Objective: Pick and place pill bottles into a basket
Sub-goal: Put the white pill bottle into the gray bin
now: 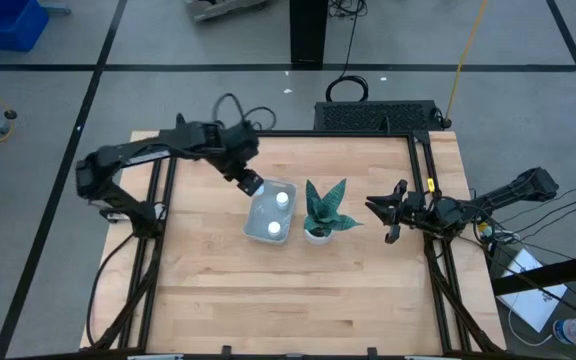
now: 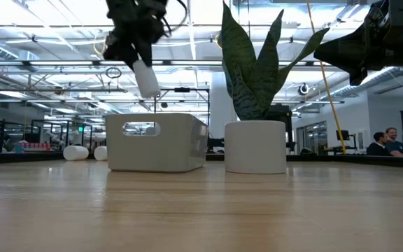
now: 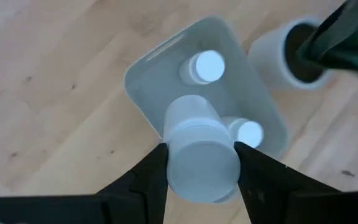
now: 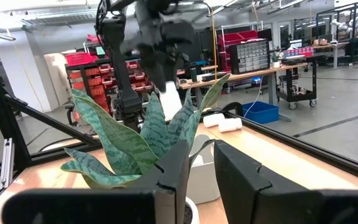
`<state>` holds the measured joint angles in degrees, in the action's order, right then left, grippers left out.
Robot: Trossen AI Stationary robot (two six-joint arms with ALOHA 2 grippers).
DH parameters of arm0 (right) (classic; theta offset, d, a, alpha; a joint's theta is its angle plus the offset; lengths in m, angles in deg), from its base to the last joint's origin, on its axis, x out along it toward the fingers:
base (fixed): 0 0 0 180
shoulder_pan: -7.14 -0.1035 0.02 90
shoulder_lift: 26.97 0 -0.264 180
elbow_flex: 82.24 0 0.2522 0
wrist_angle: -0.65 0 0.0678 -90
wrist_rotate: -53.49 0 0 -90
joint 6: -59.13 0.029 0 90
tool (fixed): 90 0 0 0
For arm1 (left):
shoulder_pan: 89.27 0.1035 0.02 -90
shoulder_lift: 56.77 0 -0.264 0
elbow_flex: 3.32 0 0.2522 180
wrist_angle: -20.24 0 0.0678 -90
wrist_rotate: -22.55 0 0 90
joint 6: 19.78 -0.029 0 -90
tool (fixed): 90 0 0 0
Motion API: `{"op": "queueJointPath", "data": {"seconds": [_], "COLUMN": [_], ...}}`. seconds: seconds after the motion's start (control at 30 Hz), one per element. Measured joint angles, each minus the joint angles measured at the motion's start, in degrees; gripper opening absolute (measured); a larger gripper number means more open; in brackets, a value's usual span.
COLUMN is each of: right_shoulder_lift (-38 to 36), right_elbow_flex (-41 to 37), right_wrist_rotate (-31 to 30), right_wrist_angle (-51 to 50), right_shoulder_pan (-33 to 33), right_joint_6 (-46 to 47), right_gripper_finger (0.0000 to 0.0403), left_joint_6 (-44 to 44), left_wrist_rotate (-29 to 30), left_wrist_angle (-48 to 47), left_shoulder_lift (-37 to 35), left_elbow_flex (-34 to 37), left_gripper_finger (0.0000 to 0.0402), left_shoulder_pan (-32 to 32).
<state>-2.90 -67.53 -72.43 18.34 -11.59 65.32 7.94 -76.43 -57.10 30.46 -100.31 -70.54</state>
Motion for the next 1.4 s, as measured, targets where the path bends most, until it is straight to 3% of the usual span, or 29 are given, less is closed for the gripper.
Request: {"op": "queueJointPath", "data": {"seconds": [0.3, 0.8, 1.13, 1.4], "right_shoulder_lift": [0.0, 0.0, 0.0, 0.0], "right_elbow_flex": [0.0, 0.0, 0.0, 0.0], "right_wrist_rotate": [0.0, 0.0, 0.0, 0.0], "right_wrist_angle": [0.0, 0.0, 0.0, 0.0], "right_shoulder_pan": [0.0, 0.0, 0.0, 0.0], "right_joint_6": [0.0, 0.0, 0.0, 0.0], "right_gripper_finger": [0.0071, 0.0071, 0.0071, 0.0071], "left_joint_6": [-6.9, -13.8, -15.2, -15.3], "left_wrist_rotate": [2.4, 7.5, 7.6, 7.6], "left_wrist_angle": [0.5, 3.8, 7.2, 7.9], "left_shoulder_lift": [9.5, 18.4, 22.0, 22.2], "left_elbow_flex": [0.0, 0.0, 0.0, 0.0], "left_gripper_finger": [0.0165, 0.0165, 0.0167, 0.0206], "left_shoulder_pan": [-2.8, -3.9, -3.8, -3.8]}}
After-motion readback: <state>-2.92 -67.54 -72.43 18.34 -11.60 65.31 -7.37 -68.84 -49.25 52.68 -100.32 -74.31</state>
